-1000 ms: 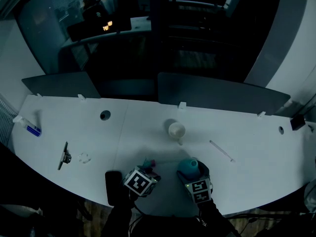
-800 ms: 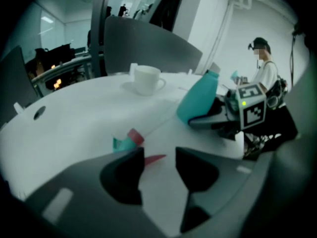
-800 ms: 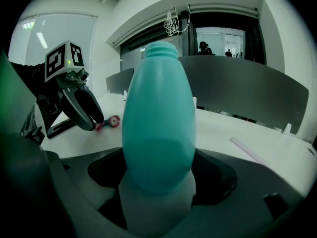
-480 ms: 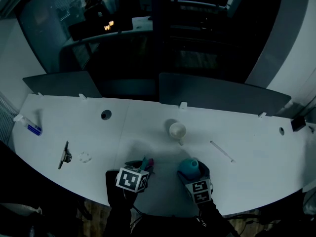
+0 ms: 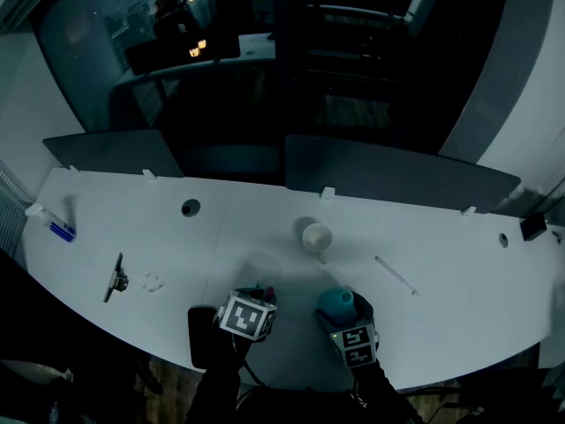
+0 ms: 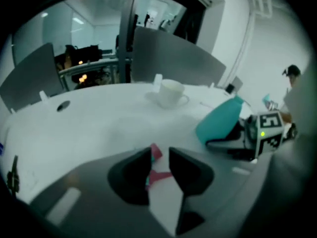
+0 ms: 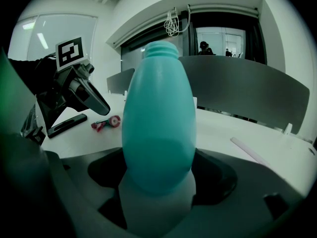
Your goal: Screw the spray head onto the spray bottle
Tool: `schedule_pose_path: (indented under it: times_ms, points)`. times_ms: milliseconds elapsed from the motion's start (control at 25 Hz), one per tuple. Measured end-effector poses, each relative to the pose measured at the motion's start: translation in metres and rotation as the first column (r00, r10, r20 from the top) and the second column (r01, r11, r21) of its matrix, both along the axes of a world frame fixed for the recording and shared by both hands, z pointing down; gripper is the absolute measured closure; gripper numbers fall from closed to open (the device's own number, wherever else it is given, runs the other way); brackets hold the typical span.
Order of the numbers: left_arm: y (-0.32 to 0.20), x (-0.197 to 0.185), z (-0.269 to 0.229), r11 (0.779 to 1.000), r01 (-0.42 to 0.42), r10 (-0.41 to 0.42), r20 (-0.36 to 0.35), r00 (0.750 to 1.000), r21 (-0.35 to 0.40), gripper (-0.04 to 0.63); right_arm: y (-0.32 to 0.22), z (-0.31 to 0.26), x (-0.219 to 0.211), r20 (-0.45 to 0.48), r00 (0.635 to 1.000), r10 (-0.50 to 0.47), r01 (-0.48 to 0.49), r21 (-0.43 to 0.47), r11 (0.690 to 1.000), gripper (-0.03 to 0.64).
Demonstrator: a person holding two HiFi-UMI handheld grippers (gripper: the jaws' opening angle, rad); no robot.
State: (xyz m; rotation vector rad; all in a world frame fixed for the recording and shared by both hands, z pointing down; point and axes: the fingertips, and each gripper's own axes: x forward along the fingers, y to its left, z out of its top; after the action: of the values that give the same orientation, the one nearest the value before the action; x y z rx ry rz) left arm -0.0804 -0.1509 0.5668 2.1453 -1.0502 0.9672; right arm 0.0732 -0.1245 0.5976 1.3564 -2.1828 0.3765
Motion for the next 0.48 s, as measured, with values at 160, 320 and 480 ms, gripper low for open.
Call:
schedule_pose_path:
  times_ms: [160,320,480]
  points:
    - [0.009,0.001,0.014,0.991,-0.109,0.113,0.051,0.992,-0.078,0.512,0.000,-0.001,0.000,-0.003,1.000,-0.004,0.004,-0.003,1.000,0.207]
    - [0.016,-0.005,0.032,0.973,-0.215,0.227,0.177,0.957,-0.087,0.512,-0.001,0.000,0.000,0.001,1.000,-0.009,0.009,0.004,1.000,0.207]
    - [0.018,-0.016,0.033,0.961,-0.268,0.275,0.233,0.933,-0.064,0.512,-0.001,-0.001,0.000,0.000,1.000,-0.014,0.014,0.008,1.000,0.207]
